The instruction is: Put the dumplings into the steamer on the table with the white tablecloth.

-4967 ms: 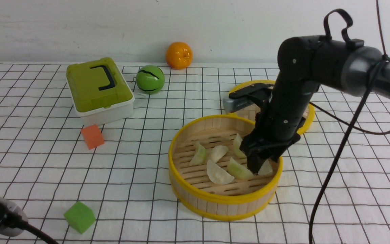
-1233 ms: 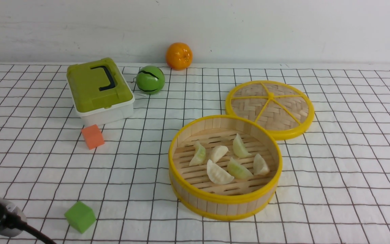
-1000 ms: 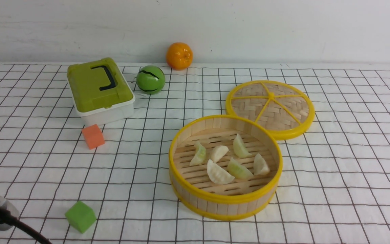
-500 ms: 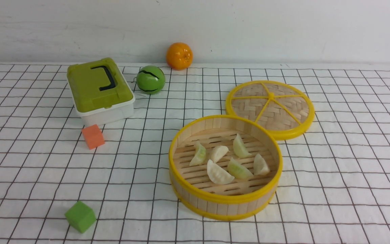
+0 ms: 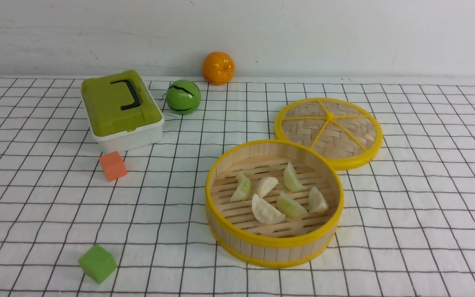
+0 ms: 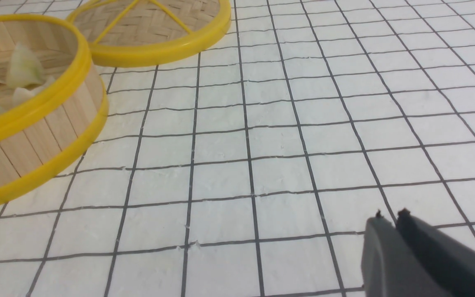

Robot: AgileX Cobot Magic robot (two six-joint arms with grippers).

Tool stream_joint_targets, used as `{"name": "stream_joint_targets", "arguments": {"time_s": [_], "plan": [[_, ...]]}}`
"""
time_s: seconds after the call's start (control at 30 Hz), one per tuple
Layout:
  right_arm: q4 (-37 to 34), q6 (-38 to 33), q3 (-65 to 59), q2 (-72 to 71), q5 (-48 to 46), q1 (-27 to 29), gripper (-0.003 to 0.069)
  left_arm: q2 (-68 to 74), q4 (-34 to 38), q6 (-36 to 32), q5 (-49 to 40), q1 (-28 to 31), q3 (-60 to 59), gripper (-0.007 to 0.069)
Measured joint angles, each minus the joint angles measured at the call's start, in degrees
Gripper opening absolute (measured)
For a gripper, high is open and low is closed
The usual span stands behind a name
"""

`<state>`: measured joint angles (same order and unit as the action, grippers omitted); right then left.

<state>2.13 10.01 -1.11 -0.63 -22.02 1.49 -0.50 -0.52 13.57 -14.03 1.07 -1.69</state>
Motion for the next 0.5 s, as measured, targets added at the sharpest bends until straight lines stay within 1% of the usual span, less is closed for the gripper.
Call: {"name": "stream_joint_targets", "arguments": {"time_s": [0.1, 0.13, 0.2, 0.5], "plan": [[0.00, 0.00, 0.00, 0.00, 0.00, 0.00, 0.0041, 0.00, -0.06, 0.00, -2.61, 0.00, 0.00, -0.0013], [0.00, 0.00, 0.00, 0.00, 0.00, 0.00, 0.0041, 0.00, -0.10, 0.17, -5.04, 0.00, 0.00, -0.0013], [0.00, 0.00, 0.00, 0.00, 0.00, 0.00, 0.0041, 0.00, -0.10, 0.17, -6.09, 0.00, 0.00, -0.0013], [0.00, 0.00, 0.00, 0.00, 0.00, 0.00, 0.0049, 0.00, 0.08, 1.96, -6.37, 0.00, 0.00, -0.0013]]}}
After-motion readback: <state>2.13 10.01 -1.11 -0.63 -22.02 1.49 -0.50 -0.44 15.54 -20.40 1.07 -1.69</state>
